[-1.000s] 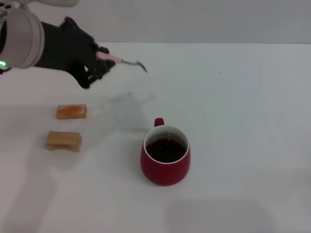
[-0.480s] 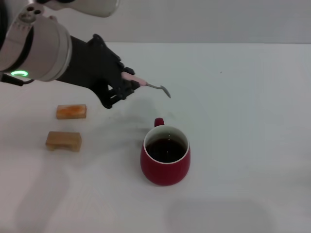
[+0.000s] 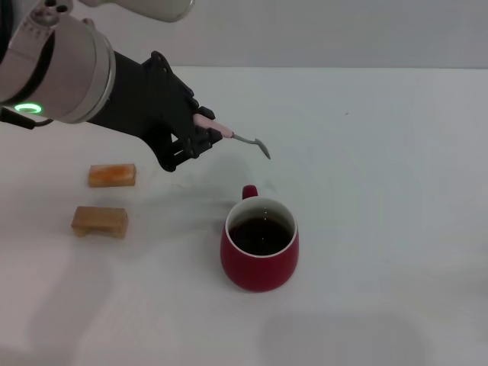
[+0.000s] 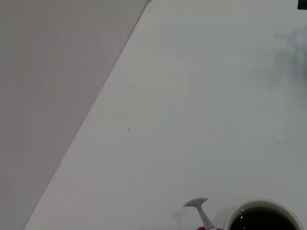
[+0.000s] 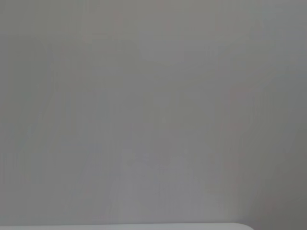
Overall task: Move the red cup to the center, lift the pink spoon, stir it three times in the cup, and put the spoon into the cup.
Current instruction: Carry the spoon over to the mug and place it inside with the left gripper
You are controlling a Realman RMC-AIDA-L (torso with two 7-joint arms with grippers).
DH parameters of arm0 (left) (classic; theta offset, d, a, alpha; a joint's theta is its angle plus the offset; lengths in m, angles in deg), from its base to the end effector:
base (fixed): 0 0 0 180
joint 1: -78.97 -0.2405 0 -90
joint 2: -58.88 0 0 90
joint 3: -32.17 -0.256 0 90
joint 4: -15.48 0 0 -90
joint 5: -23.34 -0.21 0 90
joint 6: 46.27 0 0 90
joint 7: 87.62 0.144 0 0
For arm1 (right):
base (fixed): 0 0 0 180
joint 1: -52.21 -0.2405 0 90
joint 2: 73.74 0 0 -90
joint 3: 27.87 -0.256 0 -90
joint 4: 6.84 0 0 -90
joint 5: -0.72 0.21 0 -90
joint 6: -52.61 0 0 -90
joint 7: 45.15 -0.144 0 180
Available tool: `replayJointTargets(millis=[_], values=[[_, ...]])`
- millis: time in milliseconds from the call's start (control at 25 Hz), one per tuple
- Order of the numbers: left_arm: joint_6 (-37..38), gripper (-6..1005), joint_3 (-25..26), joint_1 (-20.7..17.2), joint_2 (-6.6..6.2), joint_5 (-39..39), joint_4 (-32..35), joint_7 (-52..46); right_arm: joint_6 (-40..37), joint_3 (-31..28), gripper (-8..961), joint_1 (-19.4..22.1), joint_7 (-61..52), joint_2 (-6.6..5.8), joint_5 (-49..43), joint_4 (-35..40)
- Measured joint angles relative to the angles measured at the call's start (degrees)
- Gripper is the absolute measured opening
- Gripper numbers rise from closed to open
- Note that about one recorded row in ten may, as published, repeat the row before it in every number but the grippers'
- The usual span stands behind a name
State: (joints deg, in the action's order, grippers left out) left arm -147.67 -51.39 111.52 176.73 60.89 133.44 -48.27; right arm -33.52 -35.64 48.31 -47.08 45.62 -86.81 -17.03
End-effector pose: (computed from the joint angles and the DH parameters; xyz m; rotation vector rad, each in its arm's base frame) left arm -0.0578 0.2992 0.0600 -2.6572 -0.0706 0.2927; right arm 0.3952 0.1739 -0.0030 -1.3636 0.5903 0.5361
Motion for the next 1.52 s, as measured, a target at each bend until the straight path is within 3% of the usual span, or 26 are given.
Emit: replayJointTargets(millis=[1520], values=[[-4.9, 175, -2.3, 2.5, -0.06, 0.7, 0.1, 1.8, 0.7, -1.2, -1, -0.4, 0.0, -0.10, 0.1, 0.1]])
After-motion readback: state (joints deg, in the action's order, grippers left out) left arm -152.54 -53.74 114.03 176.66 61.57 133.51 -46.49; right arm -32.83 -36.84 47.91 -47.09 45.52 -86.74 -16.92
